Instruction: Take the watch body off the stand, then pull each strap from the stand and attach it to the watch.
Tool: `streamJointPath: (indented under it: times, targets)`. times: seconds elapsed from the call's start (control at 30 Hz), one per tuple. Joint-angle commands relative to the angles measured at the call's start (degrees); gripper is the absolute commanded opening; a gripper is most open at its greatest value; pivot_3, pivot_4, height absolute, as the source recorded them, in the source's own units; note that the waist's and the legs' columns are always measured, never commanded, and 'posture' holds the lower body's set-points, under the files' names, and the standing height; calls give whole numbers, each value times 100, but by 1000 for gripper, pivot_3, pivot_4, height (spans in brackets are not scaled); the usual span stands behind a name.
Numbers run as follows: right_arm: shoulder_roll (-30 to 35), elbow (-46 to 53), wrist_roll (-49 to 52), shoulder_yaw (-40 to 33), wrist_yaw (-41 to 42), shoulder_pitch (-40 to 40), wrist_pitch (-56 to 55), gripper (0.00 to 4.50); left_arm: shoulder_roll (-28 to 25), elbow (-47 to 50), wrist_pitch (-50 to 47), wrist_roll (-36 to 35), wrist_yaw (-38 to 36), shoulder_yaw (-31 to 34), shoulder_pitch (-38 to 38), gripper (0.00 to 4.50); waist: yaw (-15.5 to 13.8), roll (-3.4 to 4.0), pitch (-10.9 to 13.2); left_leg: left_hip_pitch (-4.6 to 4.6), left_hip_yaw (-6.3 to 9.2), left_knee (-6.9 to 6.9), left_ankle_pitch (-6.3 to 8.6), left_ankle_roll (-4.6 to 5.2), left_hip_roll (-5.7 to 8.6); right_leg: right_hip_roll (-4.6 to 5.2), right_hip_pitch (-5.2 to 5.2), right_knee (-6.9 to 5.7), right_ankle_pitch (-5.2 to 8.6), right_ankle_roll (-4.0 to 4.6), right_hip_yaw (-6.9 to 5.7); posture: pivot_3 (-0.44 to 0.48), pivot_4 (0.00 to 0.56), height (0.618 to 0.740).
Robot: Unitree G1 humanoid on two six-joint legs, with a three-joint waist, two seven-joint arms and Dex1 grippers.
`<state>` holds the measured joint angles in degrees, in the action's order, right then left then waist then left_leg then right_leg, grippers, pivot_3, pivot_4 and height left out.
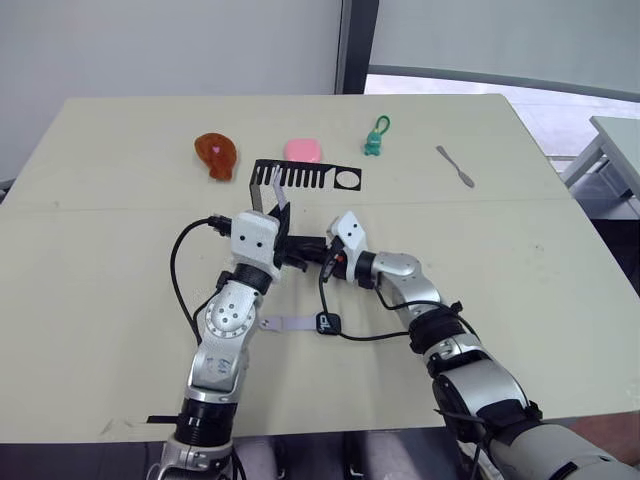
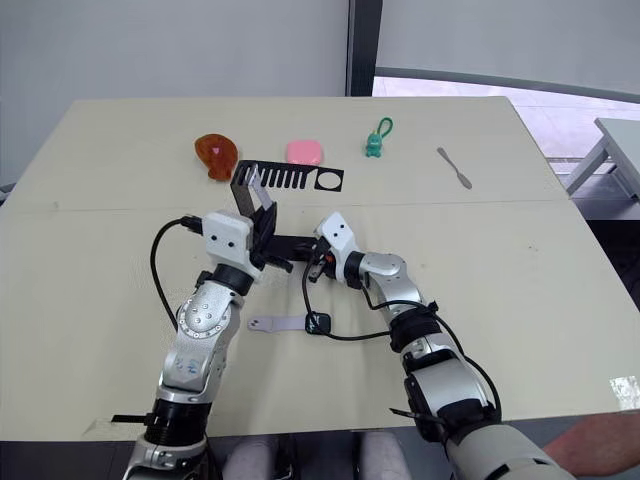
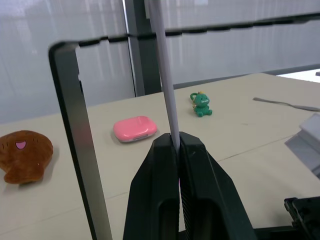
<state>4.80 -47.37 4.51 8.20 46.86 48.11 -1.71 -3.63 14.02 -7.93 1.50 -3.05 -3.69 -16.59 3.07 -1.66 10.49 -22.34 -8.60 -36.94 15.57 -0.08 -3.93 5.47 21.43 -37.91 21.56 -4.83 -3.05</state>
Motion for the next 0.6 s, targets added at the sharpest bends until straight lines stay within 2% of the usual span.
streamJointPath:
  times: [0.03, 0.2, 0.37, 0.47, 0.5, 0.6]
  targets:
    - [-35, -286, -134, 63, -96, -225, 322, 0, -22, 414, 67, -109, -118, 14, 153, 114, 3, 0, 0, 0, 0, 0, 0, 0, 0, 0, 0, 0, 0, 0, 0, 0, 150, 740]
    - [-36, -118, -31, -14, -19, -254, 264, 0, -262, 876, 94, -520, -628, 98, 510, 114, 3, 1, 0, 1, 0, 1, 1, -1, -1, 0, 0, 1, 0, 0, 0, 0, 150, 740]
    - [138, 562, 327, -138, 590, -446, 240, 0, -955, 1495, 265, -1469, -1661, 540, 1023, 114, 3, 3, 2, -2, 0, 8, 3, -3, -2, -1, 2, 6, 0, 0, 0, 0, 150, 740]
    - [409, 1385, 702, -207, 1113, -710, 621, 0, -1516, 1738, -89, -2476, -2357, 1045, 1214, 114, -14, 5, 3, -6, 1, 7, 4, -2, -1, 0, 3, 10, 0, 0, 0, 0, 150, 740]
    - [536, 1728, 833, -264, 1218, -819, 784, 0, -1802, 1825, -388, -2967, -2661, 1249, 1292, 114, -20, 6, 4, -8, 3, 7, 5, 0, 0, 1, 3, 11, 0, 0, -2, 0, 150, 740]
    - [934, 2596, 1134, -411, 1411, -1138, 1186, 0, -2555, 1885, -948, -3841, -3248, 1778, 1460, 114, -13, 13, 9, -15, 5, 5, 11, 8, 3, 6, 5, 15, 0, 0, -2, 0, 150, 740]
